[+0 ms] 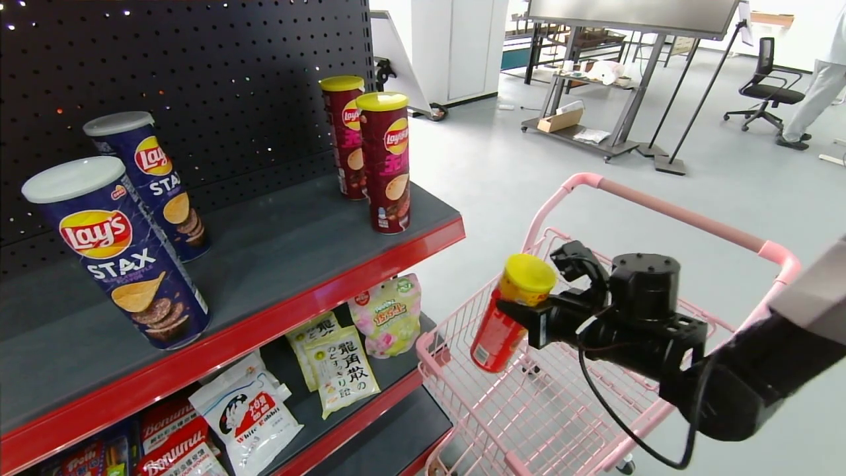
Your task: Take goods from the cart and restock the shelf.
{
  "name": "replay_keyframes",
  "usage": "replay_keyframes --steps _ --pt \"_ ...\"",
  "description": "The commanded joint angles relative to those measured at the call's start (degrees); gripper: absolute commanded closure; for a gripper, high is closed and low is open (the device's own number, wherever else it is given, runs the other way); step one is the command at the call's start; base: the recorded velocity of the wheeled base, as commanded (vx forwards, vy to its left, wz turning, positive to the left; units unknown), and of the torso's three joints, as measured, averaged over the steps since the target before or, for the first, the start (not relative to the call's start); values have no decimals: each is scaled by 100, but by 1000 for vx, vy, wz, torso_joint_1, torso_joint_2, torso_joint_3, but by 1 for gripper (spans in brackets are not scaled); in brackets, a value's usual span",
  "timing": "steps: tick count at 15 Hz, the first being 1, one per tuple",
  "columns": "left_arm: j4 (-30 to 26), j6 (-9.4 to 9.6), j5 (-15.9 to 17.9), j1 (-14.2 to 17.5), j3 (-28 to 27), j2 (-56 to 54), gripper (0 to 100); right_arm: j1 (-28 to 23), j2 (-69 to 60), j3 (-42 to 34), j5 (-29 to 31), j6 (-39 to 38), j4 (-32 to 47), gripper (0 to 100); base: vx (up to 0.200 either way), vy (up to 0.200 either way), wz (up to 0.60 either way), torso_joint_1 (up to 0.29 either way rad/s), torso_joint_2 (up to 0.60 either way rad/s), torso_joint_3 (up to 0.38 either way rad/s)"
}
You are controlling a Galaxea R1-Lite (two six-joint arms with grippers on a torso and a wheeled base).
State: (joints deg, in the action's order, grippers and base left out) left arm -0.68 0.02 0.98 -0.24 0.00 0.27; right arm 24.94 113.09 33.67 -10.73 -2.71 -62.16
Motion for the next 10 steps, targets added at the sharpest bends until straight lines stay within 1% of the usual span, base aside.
replay_keyframes --steps 1,2,4,5,6,7,9,10 --pt "-2 -2 -1 -2 0 0 0 -16 -1993 -221 405 402 1162 100 0 0 0 0 0 0" --pt "-2 -2 -1 -2 0 0 0 -33 -2423 -221 519 517 1540 100 0 0 0 0 0 0" --pt "-2 6 -1 -2 0 0 0 -42 -3566 -185 563 534 2718 100 0 0 0 0 0 0" --pt "-2 -2 -1 -2 0 0 0 -51 -3935 -141 581 578 3184 100 0 0 0 0 0 0" --pt "-2 6 8 -2 0 0 0 -77 -4471 -98 677 745 3843 100 0 0 0 0 0 0" --pt "-2 24 17 -2 0 0 0 -86 -5078 -203 730 789 4405 100 0 0 0 0 0 0" --pt "-2 33 17 -2 0 0 0 -297 -5702 -555 1328 851 4449 100 0 0 0 0 0 0" --pt "-2 33 17 -2 0 0 0 -315 -5957 -686 1328 833 4467 100 0 0 0 0 0 0"
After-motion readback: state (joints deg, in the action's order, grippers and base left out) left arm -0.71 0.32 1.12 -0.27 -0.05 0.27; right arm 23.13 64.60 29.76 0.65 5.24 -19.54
